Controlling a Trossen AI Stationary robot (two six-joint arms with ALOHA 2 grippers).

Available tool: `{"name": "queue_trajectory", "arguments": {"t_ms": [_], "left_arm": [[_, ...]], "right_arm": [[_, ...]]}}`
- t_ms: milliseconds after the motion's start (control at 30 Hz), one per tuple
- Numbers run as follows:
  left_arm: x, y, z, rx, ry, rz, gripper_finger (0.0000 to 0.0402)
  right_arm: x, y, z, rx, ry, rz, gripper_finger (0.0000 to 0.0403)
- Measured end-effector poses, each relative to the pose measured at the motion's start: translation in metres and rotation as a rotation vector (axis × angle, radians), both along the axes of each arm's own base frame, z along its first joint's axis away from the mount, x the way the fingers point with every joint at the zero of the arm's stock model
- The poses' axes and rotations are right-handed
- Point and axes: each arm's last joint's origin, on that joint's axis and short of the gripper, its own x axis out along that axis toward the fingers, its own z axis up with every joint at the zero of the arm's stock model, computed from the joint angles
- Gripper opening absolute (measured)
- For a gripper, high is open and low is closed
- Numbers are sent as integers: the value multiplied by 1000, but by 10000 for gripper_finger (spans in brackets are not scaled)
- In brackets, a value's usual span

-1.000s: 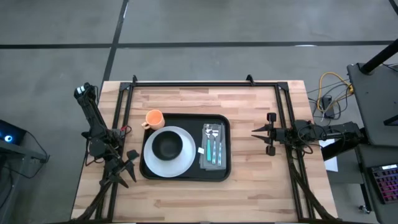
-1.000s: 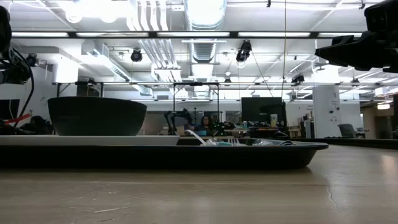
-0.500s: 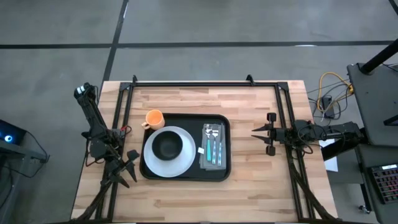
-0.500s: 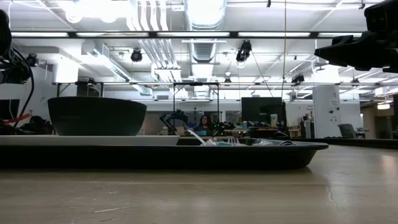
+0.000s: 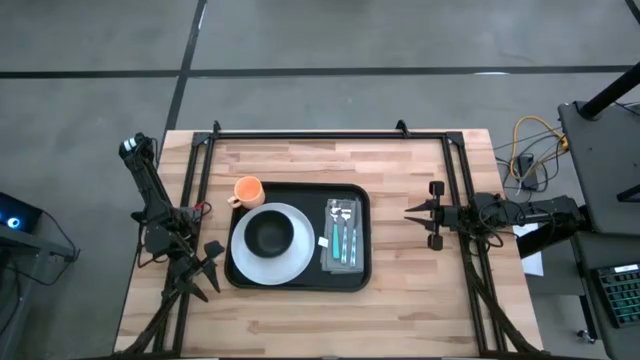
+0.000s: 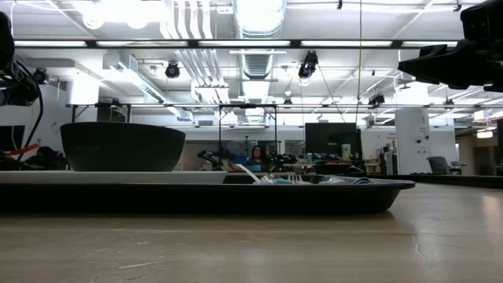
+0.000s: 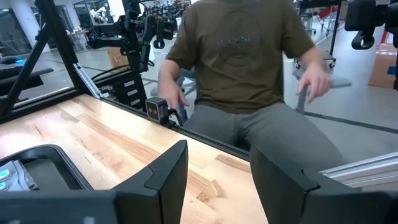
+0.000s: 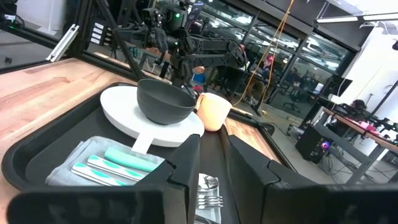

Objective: Set up tray
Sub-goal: Return to Home Position

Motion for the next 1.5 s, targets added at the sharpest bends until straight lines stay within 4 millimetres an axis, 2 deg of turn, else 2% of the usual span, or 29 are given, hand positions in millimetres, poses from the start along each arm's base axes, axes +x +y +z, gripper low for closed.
{"name": "queue_trajectory", "arguments": {"t_ms": [500, 1000, 1500], "left_arm": [[0, 0, 0, 0, 0, 0, 155], [0, 0, 0, 0, 0, 0, 155], [0, 0, 0, 0, 1, 0, 155]], "right_arm": [[0, 0, 0, 0, -1, 0, 87], [0, 0, 0, 0, -1, 0, 68], [0, 0, 0, 0, -1, 0, 87]]}}
